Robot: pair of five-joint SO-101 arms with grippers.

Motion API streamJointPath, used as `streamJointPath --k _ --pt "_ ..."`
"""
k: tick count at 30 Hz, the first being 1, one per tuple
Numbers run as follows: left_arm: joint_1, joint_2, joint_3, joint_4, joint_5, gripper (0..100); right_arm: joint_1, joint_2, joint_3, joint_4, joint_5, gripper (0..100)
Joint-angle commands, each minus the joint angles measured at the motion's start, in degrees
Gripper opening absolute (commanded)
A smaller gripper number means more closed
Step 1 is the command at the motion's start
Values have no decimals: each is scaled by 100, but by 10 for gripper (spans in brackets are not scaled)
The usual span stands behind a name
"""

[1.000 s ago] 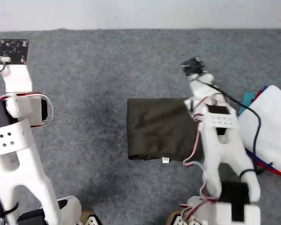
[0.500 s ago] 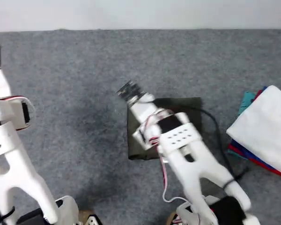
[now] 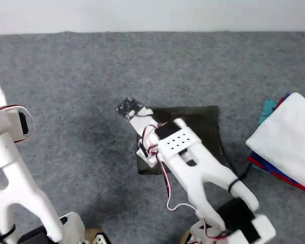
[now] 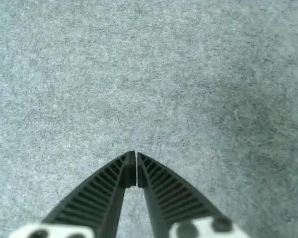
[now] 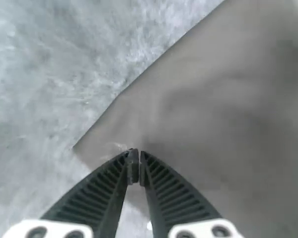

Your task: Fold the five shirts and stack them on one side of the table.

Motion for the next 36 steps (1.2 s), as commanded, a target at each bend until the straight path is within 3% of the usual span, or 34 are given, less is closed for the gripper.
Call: streamJointPath --k 1,8,19,25,31,35,36 --pt "-26 -211 -40 123 18 13 409 -514 -598 734 -62 19" --pt "-9 -202 -40 123 -360 13 1710 -514 -624 1235 -70 271" --pt "-9 -149 -40 97 -554 13 2598 22 44 312 -2048 284" --pt "-9 -149 -40 97 -554 13 2949 690 53 286 -2224 284" --pt "-9 -158 -40 114 -545 13 2958 1692 26 277 -2154 243" --pt "-9 -158 -40 114 -545 13 2967 1947 -105 286 -1336 17" --pt "-9 -158 -40 114 -545 13 2976 1947 -114 303 -1134 2"
